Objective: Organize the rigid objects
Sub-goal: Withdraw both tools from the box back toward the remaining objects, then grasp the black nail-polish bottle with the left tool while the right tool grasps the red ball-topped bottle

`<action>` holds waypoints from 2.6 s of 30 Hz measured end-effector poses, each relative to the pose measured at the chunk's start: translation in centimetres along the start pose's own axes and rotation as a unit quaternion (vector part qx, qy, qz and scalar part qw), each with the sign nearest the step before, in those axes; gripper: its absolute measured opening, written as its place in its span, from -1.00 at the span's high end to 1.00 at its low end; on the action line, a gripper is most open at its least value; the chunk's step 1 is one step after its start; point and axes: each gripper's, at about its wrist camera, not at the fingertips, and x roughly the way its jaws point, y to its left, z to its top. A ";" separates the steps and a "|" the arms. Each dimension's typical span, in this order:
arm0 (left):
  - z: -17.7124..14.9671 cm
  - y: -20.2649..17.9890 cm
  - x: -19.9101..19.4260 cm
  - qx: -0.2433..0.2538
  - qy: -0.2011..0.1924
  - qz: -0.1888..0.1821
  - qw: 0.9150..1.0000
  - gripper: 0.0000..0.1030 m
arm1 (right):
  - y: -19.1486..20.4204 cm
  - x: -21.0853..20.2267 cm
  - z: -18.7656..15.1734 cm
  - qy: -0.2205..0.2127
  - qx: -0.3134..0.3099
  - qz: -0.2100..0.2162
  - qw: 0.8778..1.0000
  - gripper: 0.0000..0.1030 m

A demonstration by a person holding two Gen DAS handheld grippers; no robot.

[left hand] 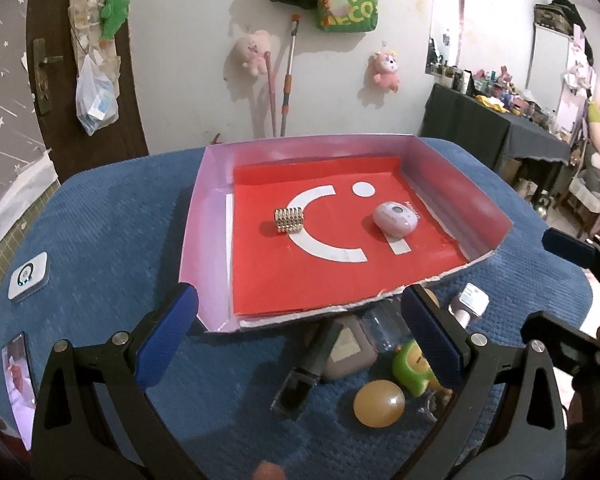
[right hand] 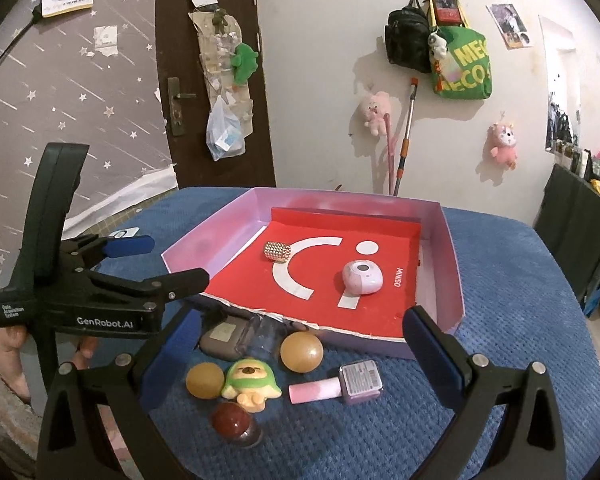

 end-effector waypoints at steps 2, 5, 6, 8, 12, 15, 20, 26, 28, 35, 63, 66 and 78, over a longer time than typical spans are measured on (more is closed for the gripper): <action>-0.2 0.0 -0.3 -0.001 -0.001 0.000 1.000 -1.00 | 0.2 -0.1 -0.2 0.000 0.000 0.000 1.000 -1.00; -0.5 -0.1 -0.6 0.000 0.000 -0.001 1.000 -1.00 | 0.5 -0.3 -0.6 0.001 0.000 0.000 1.000 -1.00; -0.5 -0.2 -0.5 0.001 0.001 -0.001 1.000 -1.00 | 0.5 -0.3 -0.5 0.001 0.001 0.000 1.000 -1.00; -0.8 -0.3 -0.5 0.002 0.004 0.001 1.000 -1.00 | 0.7 -0.5 -0.9 0.001 0.002 -0.002 1.000 -1.00; -1.4 -0.4 -0.6 0.003 0.009 0.000 1.000 -1.00 | 0.7 -0.6 -1.5 0.005 0.008 0.006 1.000 -1.00; -1.8 -0.4 -0.7 0.002 0.011 -0.003 1.000 -1.00 | 0.7 -0.5 -2.1 0.013 0.014 0.011 1.000 -1.00; -2.5 -0.5 -0.7 0.002 0.015 -0.004 1.000 -1.00 | 0.7 -0.4 -2.9 0.024 0.020 0.021 0.999 -1.00; -3.0 0.1 -0.5 -0.012 0.021 -0.015 1.000 -1.00 | 1.1 -0.2 -3.8 0.038 0.022 0.035 0.998 -0.90; -3.1 0.1 -0.5 -0.013 0.022 -0.013 1.000 -1.00 | 1.3 -0.1 -4.1 0.041 0.022 0.037 0.998 -0.89; -3.8 0.1 -0.3 -0.006 0.026 -0.005 1.000 -1.00 | 1.8 0.0 -5.0 0.051 0.025 0.044 0.997 -0.84; -6.1 2.0 1.7 -0.015 0.058 -0.008 0.998 -0.26 | 3.1 2.8 -7.9 0.110 0.036 0.060 0.991 -0.41; -6.3 2.3 2.1 -0.019 0.067 -0.017 0.997 -0.06 | 3.2 3.2 -8.0 0.115 0.039 0.063 0.991 -0.30; -6.7 2.3 3.2 -0.022 0.082 -0.054 0.995 0.20 | 3.6 4.4 -7.9 0.126 0.042 0.073 0.989 -0.02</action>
